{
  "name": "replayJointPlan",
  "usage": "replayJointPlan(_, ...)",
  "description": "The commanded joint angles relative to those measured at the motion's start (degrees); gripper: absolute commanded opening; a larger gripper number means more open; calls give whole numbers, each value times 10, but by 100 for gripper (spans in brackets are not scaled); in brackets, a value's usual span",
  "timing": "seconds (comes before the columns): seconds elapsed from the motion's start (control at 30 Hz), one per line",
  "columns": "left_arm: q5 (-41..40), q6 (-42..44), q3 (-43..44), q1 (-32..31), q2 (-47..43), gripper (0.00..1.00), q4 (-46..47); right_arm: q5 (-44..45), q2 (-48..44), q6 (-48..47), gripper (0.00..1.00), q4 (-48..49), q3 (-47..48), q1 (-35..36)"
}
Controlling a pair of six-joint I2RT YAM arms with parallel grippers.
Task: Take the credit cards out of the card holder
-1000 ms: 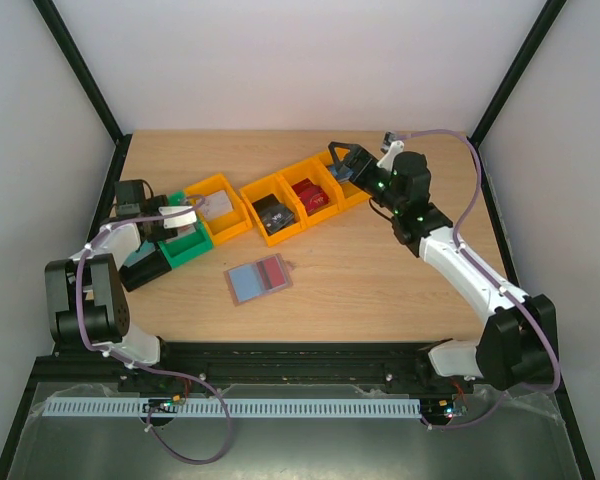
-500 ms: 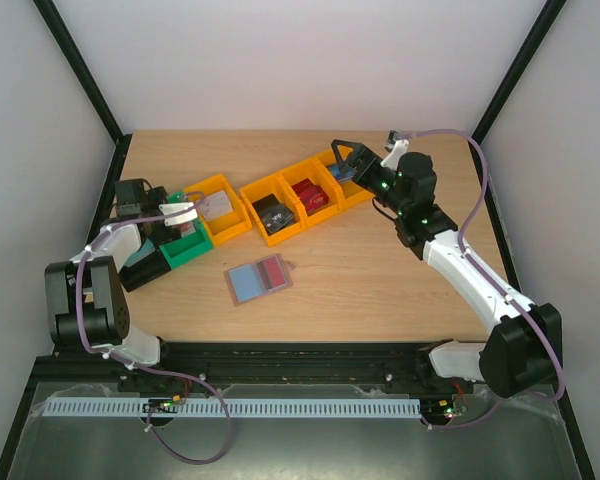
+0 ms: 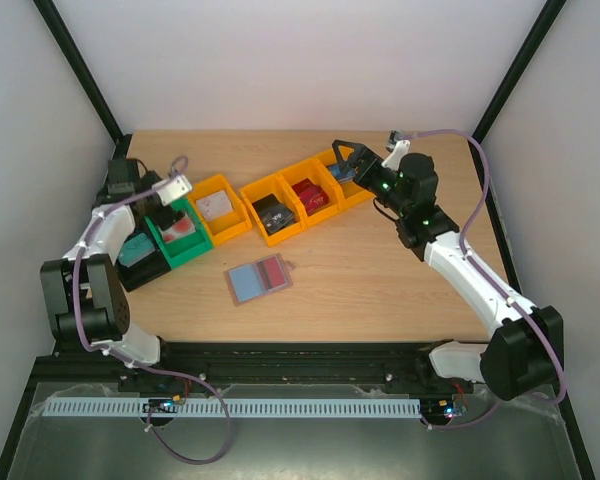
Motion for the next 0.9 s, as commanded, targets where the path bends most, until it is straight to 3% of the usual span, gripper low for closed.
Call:
replayJointPlan(0.0, 85, -192, 117, -3, 5, 85, -142, 5, -19, -8, 99, 0, -8, -4)
replayJointPlan(0.1, 89, -227, 162, -16, 16, 55, -269, 4, -21, -6, 99, 3, -12, -4)
replayJointPlan(0.17, 42, -267, 165, -31, 26, 31, -301, 1, -21, -4, 99, 5, -13, -4)
replayJointPlan(0.27, 5, -290, 143, -52, 53, 5, -332, -1, -23, -3, 99, 6, -14, -4)
replayJointPlan(0.43, -66, -361, 83, -82, 49, 2, -251, -4, -30, -2, 99, -3, -12, -4)
replayJointPlan(0.6, -148, -366, 49, -97, 79, 2, -212, 13, -51, -3, 99, -11, -19, -4)
replayJointPlan(0.87, -188, -375, 42, -98, 136, 2, -172, 24, -70, -5, 99, -21, -18, -4)
